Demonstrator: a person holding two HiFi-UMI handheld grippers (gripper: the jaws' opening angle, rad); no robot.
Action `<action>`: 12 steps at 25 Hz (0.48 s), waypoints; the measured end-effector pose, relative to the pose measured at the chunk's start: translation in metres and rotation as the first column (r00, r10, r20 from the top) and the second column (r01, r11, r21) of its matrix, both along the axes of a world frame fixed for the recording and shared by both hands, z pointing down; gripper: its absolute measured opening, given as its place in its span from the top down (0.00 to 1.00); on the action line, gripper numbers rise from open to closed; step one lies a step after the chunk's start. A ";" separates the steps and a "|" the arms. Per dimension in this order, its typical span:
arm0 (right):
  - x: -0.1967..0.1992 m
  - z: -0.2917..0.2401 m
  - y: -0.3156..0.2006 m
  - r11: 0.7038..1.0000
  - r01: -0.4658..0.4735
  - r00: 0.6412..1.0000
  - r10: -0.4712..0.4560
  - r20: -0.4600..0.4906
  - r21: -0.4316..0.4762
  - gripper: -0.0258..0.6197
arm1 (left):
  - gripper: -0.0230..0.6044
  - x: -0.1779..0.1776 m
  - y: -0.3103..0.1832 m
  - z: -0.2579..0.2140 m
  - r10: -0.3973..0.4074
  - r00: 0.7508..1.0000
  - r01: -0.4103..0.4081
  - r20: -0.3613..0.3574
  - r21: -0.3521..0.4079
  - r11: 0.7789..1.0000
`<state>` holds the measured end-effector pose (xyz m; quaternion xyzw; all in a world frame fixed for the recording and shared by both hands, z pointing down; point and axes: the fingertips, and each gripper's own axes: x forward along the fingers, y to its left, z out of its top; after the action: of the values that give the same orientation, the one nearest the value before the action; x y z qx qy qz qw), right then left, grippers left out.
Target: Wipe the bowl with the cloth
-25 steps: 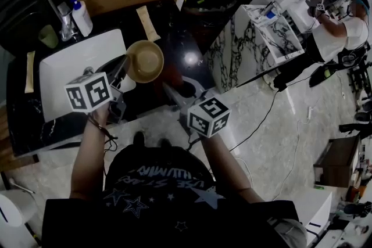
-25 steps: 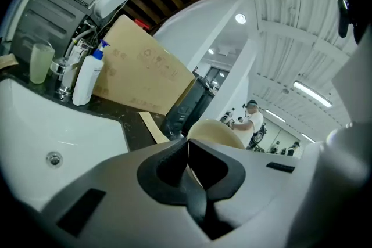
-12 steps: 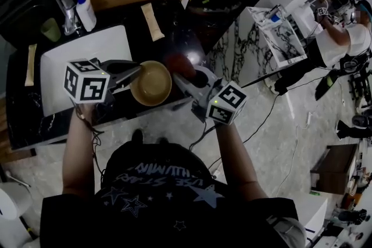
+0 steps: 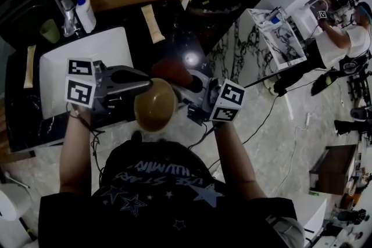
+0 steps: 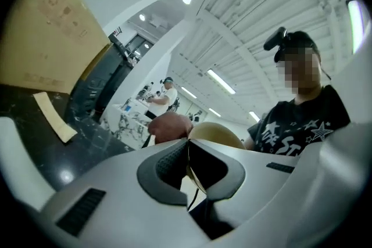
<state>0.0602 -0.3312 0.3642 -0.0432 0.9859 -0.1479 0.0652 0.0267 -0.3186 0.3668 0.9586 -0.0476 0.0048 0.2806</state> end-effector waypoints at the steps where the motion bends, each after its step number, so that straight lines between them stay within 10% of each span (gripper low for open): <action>1: -0.004 0.001 0.003 1.000 0.016 1.000 -0.016 -0.007 0.007 0.88 | 0.94 0.002 0.000 -0.008 0.015 0.998 -0.015 -0.055 -0.005 1.000; 6: -0.022 0.004 0.018 0.998 0.061 0.998 -0.061 -0.016 0.026 0.88 | 0.94 0.000 -0.018 -0.036 -0.014 0.971 0.007 -0.238 -0.030 1.000; 12: -0.032 0.016 0.031 0.998 0.063 0.997 -0.063 -0.037 0.002 0.88 | 0.93 -0.012 -0.062 -0.028 -0.247 0.944 0.235 -0.221 -0.080 0.969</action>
<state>0.0285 -0.3002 0.3799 -0.0148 0.9880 -0.1477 0.0426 0.0144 -0.3808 0.3385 0.9320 -0.1316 -0.1387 0.3078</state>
